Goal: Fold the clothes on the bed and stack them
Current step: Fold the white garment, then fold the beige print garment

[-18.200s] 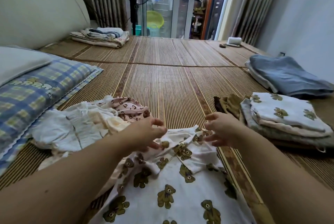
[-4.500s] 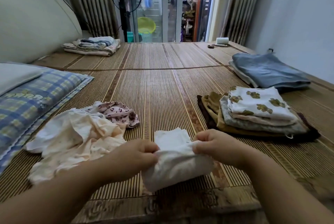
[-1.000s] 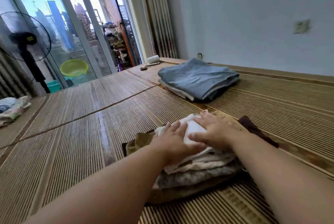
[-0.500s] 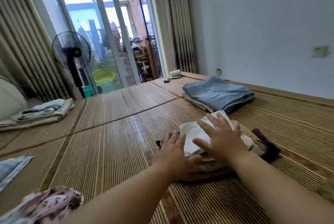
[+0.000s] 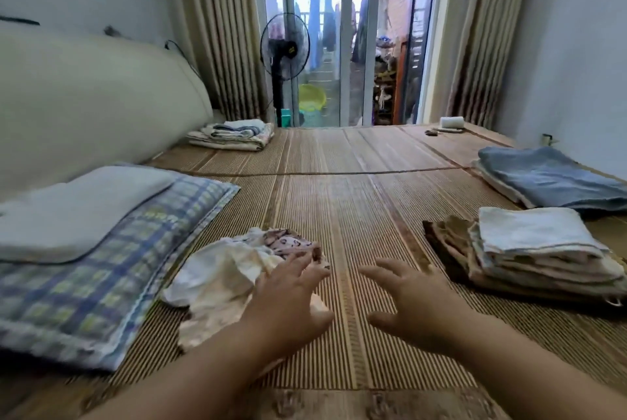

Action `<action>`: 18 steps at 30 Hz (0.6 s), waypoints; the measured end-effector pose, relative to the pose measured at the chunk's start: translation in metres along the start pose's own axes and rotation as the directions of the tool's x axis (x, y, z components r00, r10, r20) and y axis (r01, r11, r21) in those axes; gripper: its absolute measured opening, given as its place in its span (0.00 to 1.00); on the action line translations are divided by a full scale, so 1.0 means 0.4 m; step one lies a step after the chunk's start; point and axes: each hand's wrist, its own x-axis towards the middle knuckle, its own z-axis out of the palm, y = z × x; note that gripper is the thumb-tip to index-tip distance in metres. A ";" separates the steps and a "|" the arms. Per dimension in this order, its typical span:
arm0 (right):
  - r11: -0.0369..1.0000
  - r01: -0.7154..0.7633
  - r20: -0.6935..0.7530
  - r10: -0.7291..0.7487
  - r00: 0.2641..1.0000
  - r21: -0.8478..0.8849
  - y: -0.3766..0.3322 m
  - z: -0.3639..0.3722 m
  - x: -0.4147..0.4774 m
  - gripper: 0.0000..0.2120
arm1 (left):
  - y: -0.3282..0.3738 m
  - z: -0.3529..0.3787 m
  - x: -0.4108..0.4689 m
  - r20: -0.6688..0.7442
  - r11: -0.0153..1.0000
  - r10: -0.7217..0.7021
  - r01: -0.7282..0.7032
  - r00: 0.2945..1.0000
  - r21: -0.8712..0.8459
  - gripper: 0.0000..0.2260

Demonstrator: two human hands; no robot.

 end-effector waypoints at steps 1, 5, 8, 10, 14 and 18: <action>1.000 0.016 0.022 -0.016 1.000 0.010 -0.034 0.016 0.010 0.36 | -0.030 -0.003 -0.010 0.008 0.999 -0.031 0.031 0.999 -0.016 0.30; 0.995 0.097 0.112 -0.099 0.989 0.023 -0.158 0.087 0.073 0.36 | -0.155 -0.006 -0.025 0.033 0.987 -0.138 0.141 0.990 -0.079 0.29; 0.992 0.125 0.177 -0.125 0.976 0.012 -0.217 0.142 0.128 0.36 | -0.242 0.015 -0.033 0.057 0.973 -0.195 0.200 0.979 -0.112 0.29; 0.993 0.115 0.205 -0.115 0.972 0.014 -0.252 0.182 0.168 0.37 | -0.294 0.046 -0.045 0.077 0.958 -0.237 0.246 0.968 -0.149 0.30; 0.969 0.019 0.039 -0.029 0.999 0.246 -0.319 0.250 0.250 0.35 | -0.358 0.087 -0.045 0.214 0.934 -0.291 0.326 0.932 -0.149 0.35; 0.899 -0.166 0.012 0.176 0.984 0.404 -0.375 0.273 0.351 0.42 | -0.380 0.087 -0.031 0.214 0.894 -0.299 0.352 0.930 -0.277 0.35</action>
